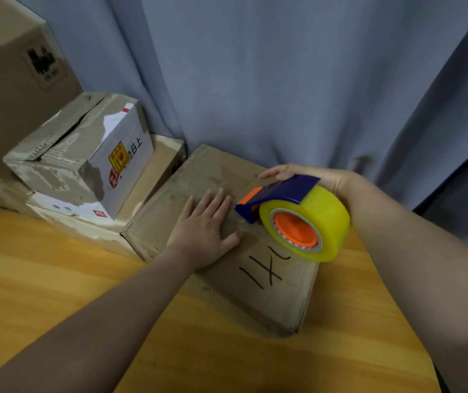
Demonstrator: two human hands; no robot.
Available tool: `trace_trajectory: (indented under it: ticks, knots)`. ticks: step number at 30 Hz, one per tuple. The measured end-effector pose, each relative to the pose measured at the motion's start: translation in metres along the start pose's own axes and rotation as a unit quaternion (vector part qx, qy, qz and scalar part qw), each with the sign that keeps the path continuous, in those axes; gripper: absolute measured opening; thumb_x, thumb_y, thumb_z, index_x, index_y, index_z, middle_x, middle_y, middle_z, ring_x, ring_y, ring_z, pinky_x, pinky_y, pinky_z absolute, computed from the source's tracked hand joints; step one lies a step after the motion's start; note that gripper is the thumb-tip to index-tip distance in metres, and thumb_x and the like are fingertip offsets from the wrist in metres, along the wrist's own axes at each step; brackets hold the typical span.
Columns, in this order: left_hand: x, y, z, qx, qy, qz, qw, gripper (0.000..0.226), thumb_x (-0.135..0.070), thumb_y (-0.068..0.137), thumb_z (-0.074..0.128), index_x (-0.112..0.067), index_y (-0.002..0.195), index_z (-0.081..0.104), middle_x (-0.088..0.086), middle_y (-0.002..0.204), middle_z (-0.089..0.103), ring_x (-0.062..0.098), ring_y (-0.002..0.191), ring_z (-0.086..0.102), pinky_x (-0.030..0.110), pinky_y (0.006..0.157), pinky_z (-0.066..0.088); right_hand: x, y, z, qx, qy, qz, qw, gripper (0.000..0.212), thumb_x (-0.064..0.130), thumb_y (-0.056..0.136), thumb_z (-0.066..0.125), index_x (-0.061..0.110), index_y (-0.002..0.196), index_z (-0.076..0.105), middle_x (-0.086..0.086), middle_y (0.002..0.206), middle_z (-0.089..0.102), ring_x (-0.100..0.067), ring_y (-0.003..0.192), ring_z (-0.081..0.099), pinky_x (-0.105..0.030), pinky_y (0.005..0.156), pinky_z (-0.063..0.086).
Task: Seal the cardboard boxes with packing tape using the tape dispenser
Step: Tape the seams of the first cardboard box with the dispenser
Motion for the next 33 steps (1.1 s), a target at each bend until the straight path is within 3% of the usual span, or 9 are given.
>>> trace_trajectory:
  ticks: [7, 9, 12, 15, 17, 21, 25, 30, 33]
  knots:
    - [-0.001, 0.007, 0.002, -0.007, -0.020, 0.011, 1.000, 0.078, -0.068, 0.090, 0.024, -0.026, 0.153, 0.006, -0.006, 0.160, 0.002, 0.011, 0.146, -0.004, 0.038, 0.119, -0.006, 0.056, -0.047, 0.022, -0.052, -0.292, -0.022, 0.955, 0.027, 0.018, 0.096, 0.049, 0.031, 0.106, 0.070, 0.008, 0.095, 0.072, -0.007, 0.074, 0.066, -0.017, 0.062, 0.054]
    - [-0.001, 0.007, 0.002, -0.009, -0.021, 0.014, 1.000, 0.078, -0.068, 0.090, 0.024, -0.025, 0.153, 0.007, -0.006, 0.160, 0.003, 0.011, 0.146, -0.003, 0.038, 0.119, -0.005, 0.074, -0.056, 0.035, -0.094, -0.411, -0.004, 0.907, 0.018, 0.033, 0.091, 0.057, 0.028, 0.095, 0.074, 0.005, 0.091, 0.071, -0.009, 0.071, 0.064, -0.022, 0.063, 0.053]
    - [0.000, 0.008, 0.004, -0.004, -0.022, 0.015, 1.000, 0.079, -0.068, 0.090, 0.024, -0.024, 0.153, 0.006, -0.006, 0.160, 0.001, 0.010, 0.146, -0.004, 0.037, 0.119, -0.005, 0.073, -0.053, 0.057, -0.141, -0.561, 0.030, 0.815, 0.043, 0.062, 0.076, 0.066, 0.023, 0.087, 0.054, 0.005, 0.088, 0.061, -0.016, 0.076, 0.057, -0.031, 0.065, 0.046]
    - [0.000, 0.008, 0.009, 0.021, -0.007, 0.019, 1.000, 0.079, -0.068, 0.091, 0.020, -0.023, 0.153, 0.001, -0.005, 0.160, -0.005, 0.011, 0.146, -0.007, 0.038, 0.119, -0.006, 0.065, -0.052, 0.068, -0.174, -0.676, 0.040, 0.715, 0.054, 0.055, 0.077, 0.068, 0.029, 0.120, 0.048, 0.001, 0.110, 0.059, -0.022, 0.091, 0.053, -0.031, 0.069, 0.038]
    - [0.000, 0.010, 0.011, 0.039, 0.002, 0.019, 0.999, 0.079, -0.067, 0.091, 0.019, -0.023, 0.153, -0.003, -0.005, 0.160, -0.009, 0.011, 0.146, -0.009, 0.039, 0.119, -0.005, 0.063, -0.059, 0.068, -0.173, -0.675, 0.035, 0.716, 0.058, 0.050, 0.082, 0.063, 0.041, 0.136, 0.044, 0.003, 0.116, 0.058, -0.022, 0.101, 0.055, -0.030, 0.070, 0.040]
    - [0.001, 0.013, 0.013, 0.054, 0.000, 0.018, 0.998, 0.079, -0.067, 0.091, 0.019, -0.023, 0.153, -0.005, -0.004, 0.160, -0.010, 0.011, 0.146, -0.009, 0.040, 0.119, -0.005, 0.067, -0.080, 0.068, -0.182, -0.671, 0.007, 0.719, 0.059, 0.048, 0.083, 0.063, 0.045, 0.138, 0.043, 0.005, 0.120, 0.057, -0.022, 0.110, 0.054, -0.031, 0.074, 0.043]
    - [-0.001, 0.012, 0.011, 0.054, 0.005, 0.024, 0.998, 0.079, -0.067, 0.091, 0.019, -0.023, 0.153, -0.003, -0.003, 0.160, -0.008, 0.012, 0.146, -0.007, 0.041, 0.119, -0.005, 0.050, -0.122, 0.045, -0.183, -0.663, 0.068, 0.722, 0.060, 0.049, 0.079, 0.066, 0.052, 0.134, 0.045, 0.009, 0.098, 0.053, -0.018, 0.097, 0.055, -0.028, 0.067, 0.040]
    - [-0.001, 0.011, 0.007, 0.068, 0.020, 0.019, 0.997, 0.079, -0.066, 0.092, 0.018, -0.020, 0.153, -0.005, 0.002, 0.160, -0.010, 0.017, 0.147, -0.009, 0.042, 0.118, -0.005, 0.007, -0.126, 0.038, -0.191, -0.667, 0.086, 0.715, 0.057, 0.043, 0.084, 0.060, 0.053, 0.137, 0.040, 0.008, 0.128, 0.052, -0.019, 0.116, 0.052, -0.029, 0.070, 0.038]
    - [-0.033, 0.006, 0.007, 0.065, 0.031, 0.058, 0.996, 0.078, -0.064, 0.093, 0.020, -0.021, 0.152, -0.006, 0.006, 0.160, -0.012, 0.024, 0.146, -0.011, 0.042, 0.118, -0.005, -0.004, -0.123, 0.031, -0.203, -0.641, 0.089, 0.735, 0.055, 0.043, 0.084, 0.060, 0.053, 0.136, 0.042, 0.009, 0.126, 0.051, -0.017, 0.114, 0.051, -0.030, 0.073, 0.038]
Point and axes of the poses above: each hand's wrist, its own y-axis towards the middle knuckle, its own z-axis out of the palm, x = y × z, the point moved 9 cm from there along y, towards the middle knuckle
